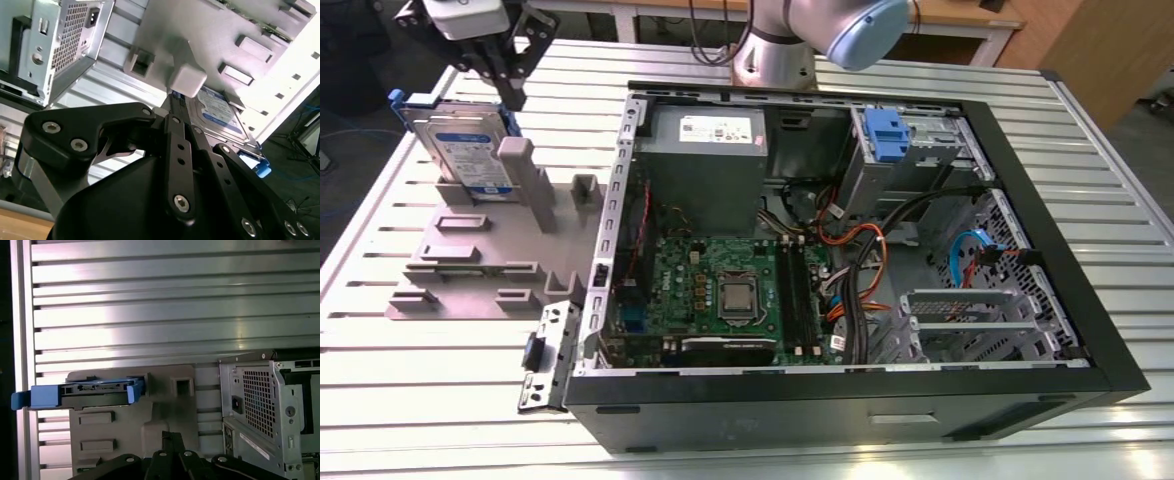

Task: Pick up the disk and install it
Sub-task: 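Reach for the disk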

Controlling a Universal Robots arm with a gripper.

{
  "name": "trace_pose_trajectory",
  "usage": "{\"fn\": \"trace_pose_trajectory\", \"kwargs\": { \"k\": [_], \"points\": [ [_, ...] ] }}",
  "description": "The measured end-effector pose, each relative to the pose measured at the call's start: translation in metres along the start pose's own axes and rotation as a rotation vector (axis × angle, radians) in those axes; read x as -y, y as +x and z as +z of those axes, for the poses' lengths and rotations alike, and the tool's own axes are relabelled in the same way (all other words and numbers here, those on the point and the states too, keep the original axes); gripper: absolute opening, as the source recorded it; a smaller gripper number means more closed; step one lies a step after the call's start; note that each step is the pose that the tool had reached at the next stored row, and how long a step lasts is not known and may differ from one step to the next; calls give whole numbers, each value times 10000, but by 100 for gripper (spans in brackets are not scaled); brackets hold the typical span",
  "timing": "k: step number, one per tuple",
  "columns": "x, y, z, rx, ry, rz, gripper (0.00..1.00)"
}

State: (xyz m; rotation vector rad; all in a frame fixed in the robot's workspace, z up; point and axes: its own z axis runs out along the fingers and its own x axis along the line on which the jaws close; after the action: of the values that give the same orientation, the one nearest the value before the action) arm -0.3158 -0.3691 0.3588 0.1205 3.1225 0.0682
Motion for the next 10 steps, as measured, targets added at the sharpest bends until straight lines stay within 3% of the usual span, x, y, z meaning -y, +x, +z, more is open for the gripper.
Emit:
{"fn": "trace_pose_trajectory", "kwargs": {
  "k": [4,10],
  "points": [
    [-5,95,5,-6,-7,1,11],
    [-11,167,16,-10,-8,-76,11]
  ]
}}
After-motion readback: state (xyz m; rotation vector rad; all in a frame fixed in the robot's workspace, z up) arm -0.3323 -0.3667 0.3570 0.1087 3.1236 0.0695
